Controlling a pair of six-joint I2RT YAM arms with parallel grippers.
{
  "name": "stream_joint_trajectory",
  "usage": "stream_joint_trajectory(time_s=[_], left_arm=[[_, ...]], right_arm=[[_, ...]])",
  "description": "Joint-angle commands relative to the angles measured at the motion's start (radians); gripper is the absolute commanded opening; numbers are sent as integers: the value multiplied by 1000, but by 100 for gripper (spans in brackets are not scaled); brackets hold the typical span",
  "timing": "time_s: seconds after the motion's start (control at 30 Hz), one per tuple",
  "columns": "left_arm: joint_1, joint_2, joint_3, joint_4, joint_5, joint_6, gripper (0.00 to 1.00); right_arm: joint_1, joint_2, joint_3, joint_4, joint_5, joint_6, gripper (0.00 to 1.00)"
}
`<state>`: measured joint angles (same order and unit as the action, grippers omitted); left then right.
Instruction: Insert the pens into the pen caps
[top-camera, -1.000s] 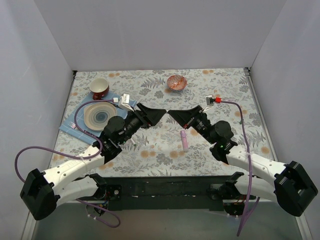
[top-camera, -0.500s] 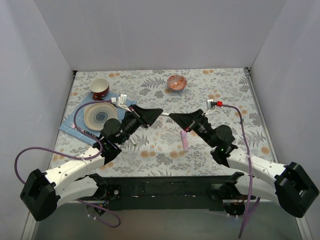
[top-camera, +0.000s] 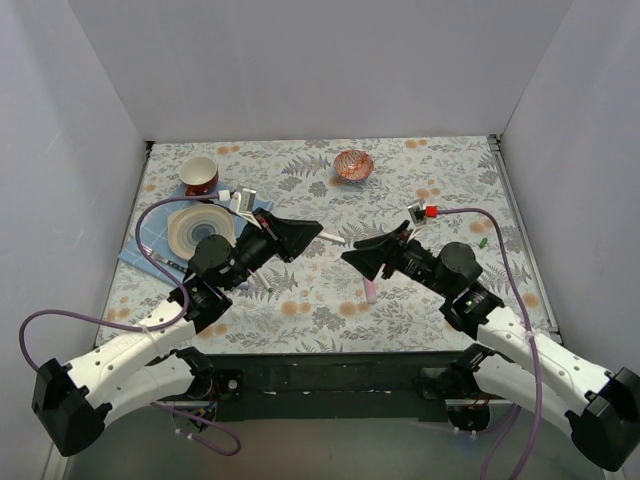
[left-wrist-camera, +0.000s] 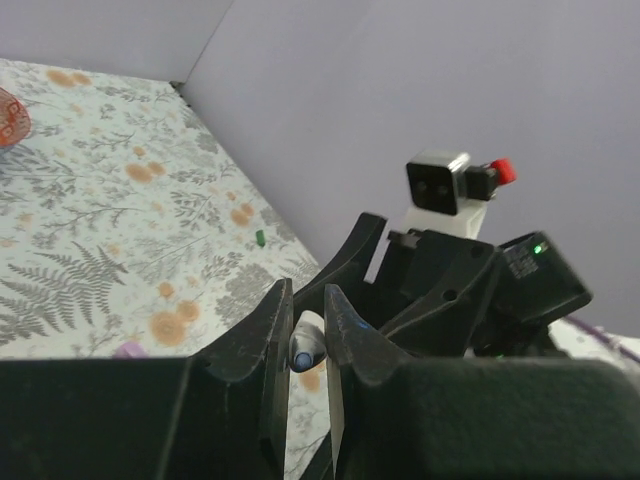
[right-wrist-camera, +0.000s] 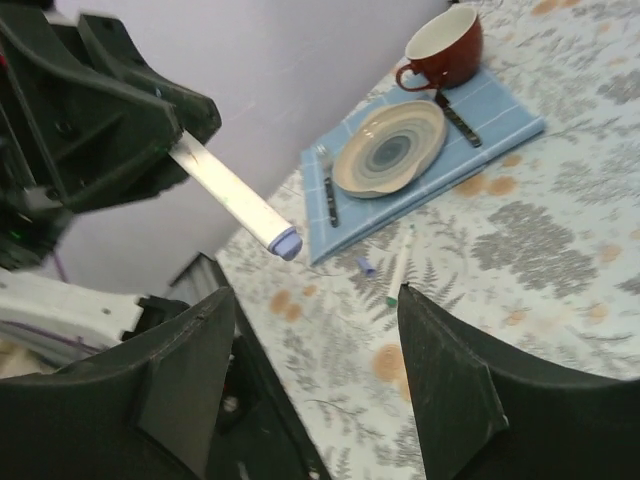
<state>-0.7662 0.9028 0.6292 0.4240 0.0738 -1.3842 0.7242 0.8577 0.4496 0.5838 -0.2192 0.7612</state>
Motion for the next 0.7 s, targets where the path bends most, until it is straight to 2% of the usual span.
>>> stream_joint_trajectory(time_s=[0.0,0.03,0.13,0.2,0.33,0.43,0.67], left_arm=[[-2,-36,148,-291,117,195,0],[-2,-32,170,-327,139,230,0],[-2,-13,234,-418,243,280,0],[-2,5,282,-490,309,293,0],[-2,34,337,-560,343,309,0],[-2,54,357,-573,382,300,0],[-2,114,386,-599,454,283,0]], right_arm=[[-23,-71,182,-352,-130,-419,72],[-23,-59,272,-448,-205,-454,72],[-23,29,414,-582,-368,-560,70],[-23,85,451,-630,-423,-585,68],[-22,132,474,-610,-534,-577,65],[-20,159,468,-592,-618,-577,56],[-8,175,423,-503,-669,-554,46]])
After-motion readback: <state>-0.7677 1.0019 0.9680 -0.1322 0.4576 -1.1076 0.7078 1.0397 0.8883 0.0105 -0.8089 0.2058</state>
